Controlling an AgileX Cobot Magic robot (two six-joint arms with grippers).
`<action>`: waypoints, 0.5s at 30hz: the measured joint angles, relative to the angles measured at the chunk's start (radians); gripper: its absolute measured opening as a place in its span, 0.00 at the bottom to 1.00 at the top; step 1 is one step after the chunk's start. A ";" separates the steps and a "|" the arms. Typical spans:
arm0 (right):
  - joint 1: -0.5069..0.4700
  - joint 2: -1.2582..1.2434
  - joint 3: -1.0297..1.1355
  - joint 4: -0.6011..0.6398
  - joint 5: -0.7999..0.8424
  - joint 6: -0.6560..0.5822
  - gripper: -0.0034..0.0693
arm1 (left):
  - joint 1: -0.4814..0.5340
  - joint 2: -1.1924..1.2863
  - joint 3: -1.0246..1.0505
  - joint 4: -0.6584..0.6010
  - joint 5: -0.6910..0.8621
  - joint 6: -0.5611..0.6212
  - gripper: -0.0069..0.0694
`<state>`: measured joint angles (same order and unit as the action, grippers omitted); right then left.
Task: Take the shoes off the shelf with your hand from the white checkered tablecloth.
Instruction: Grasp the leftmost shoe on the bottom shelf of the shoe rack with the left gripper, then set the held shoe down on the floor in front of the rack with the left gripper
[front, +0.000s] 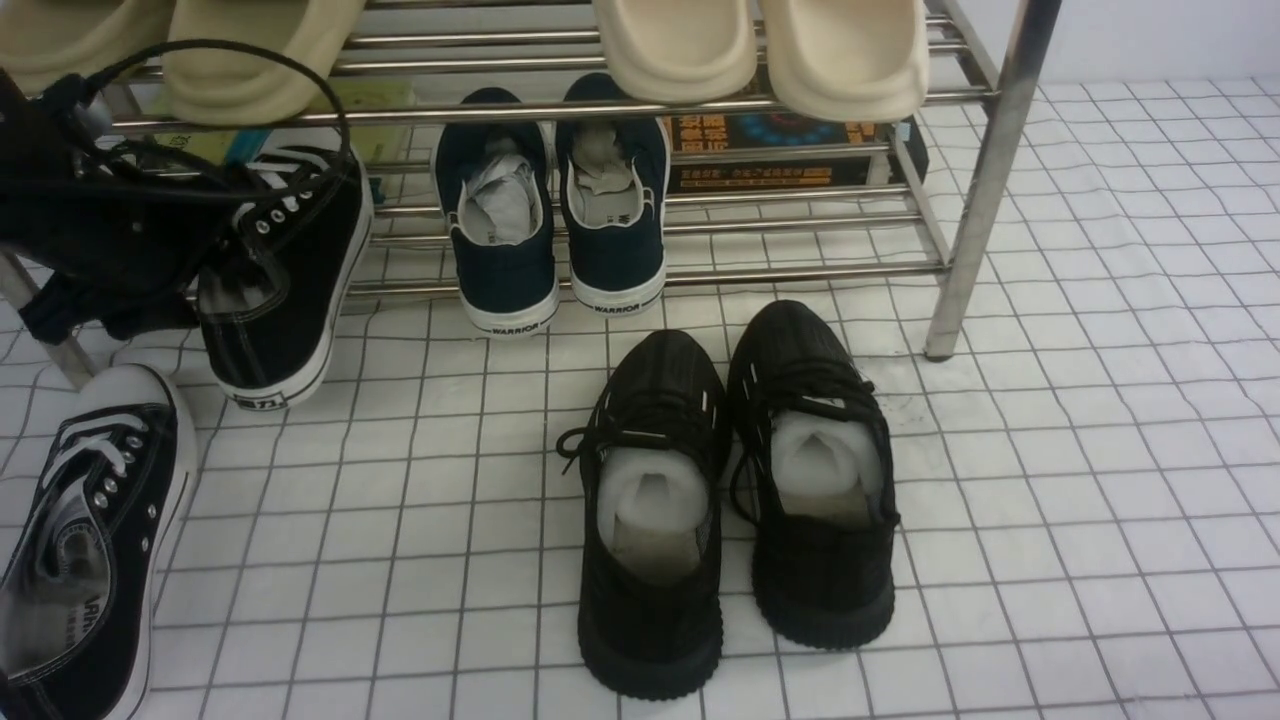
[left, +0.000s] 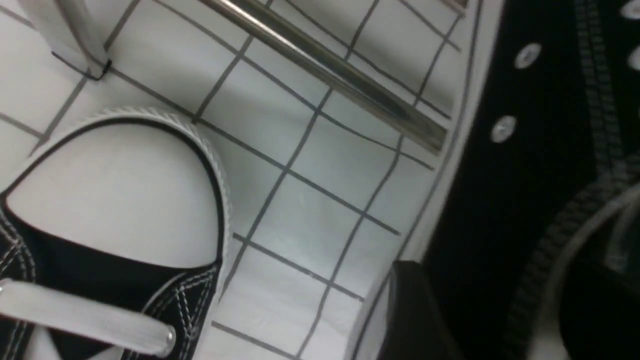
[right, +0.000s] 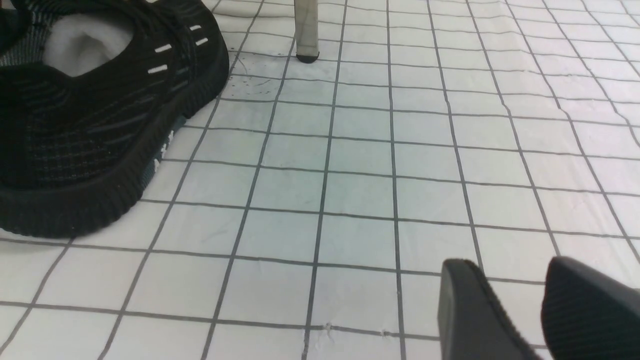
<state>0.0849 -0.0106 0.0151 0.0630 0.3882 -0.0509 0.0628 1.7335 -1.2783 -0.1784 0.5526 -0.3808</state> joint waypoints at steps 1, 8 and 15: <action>0.000 0.000 0.000 0.000 0.000 0.000 0.38 | 0.000 0.018 0.000 0.000 0.000 0.000 0.60; 0.000 0.000 0.000 0.000 0.000 0.000 0.38 | 0.001 0.025 0.000 0.008 0.060 0.046 0.15; 0.000 0.000 0.000 0.000 0.000 0.000 0.38 | -0.012 -0.117 0.011 0.064 0.356 0.075 0.12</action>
<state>0.0849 -0.0106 0.0151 0.0630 0.3882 -0.0509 0.0508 1.6162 -1.2676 -0.1140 0.9090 -0.3060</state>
